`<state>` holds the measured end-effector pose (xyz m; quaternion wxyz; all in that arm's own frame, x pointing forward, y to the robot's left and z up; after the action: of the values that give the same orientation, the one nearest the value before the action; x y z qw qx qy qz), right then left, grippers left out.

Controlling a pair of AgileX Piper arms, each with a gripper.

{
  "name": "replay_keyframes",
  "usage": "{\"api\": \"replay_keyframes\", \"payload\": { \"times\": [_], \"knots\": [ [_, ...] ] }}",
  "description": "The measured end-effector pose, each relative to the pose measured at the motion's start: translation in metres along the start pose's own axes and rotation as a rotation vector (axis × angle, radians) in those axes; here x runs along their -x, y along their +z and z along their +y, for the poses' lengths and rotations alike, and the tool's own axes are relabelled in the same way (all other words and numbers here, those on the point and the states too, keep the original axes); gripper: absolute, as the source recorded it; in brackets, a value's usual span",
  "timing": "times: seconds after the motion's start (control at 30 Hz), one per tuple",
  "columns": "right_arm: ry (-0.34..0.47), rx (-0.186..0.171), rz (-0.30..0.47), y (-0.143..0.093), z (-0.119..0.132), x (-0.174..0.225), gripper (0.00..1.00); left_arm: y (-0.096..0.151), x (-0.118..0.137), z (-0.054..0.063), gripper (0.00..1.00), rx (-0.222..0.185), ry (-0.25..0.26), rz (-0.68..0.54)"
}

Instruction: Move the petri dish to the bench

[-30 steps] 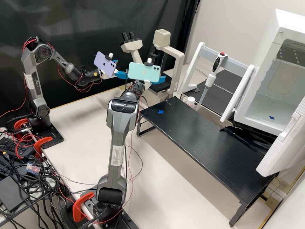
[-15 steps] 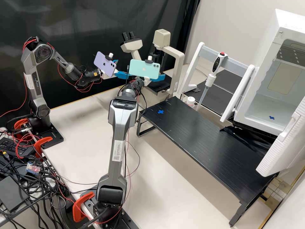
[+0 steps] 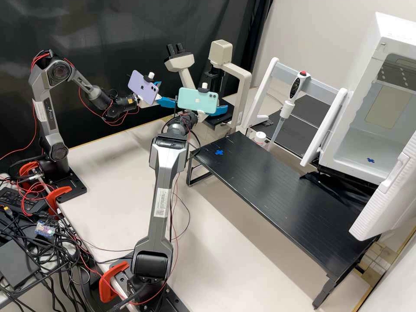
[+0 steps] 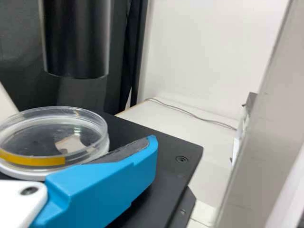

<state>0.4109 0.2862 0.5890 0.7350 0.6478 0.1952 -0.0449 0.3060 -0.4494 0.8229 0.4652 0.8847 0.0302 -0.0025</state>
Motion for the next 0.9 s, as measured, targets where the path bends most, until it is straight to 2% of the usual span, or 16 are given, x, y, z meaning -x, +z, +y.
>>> {"api": "replay_keyframes", "payload": {
  "times": [0.9],
  "knots": [
    [0.013, 0.004, -0.016, 0.0092, 0.007, -0.0036, 0.0, 0.0, 0.0, 0.0, 1.0, 0.0, 0.0, 0.0]
  ]
}}
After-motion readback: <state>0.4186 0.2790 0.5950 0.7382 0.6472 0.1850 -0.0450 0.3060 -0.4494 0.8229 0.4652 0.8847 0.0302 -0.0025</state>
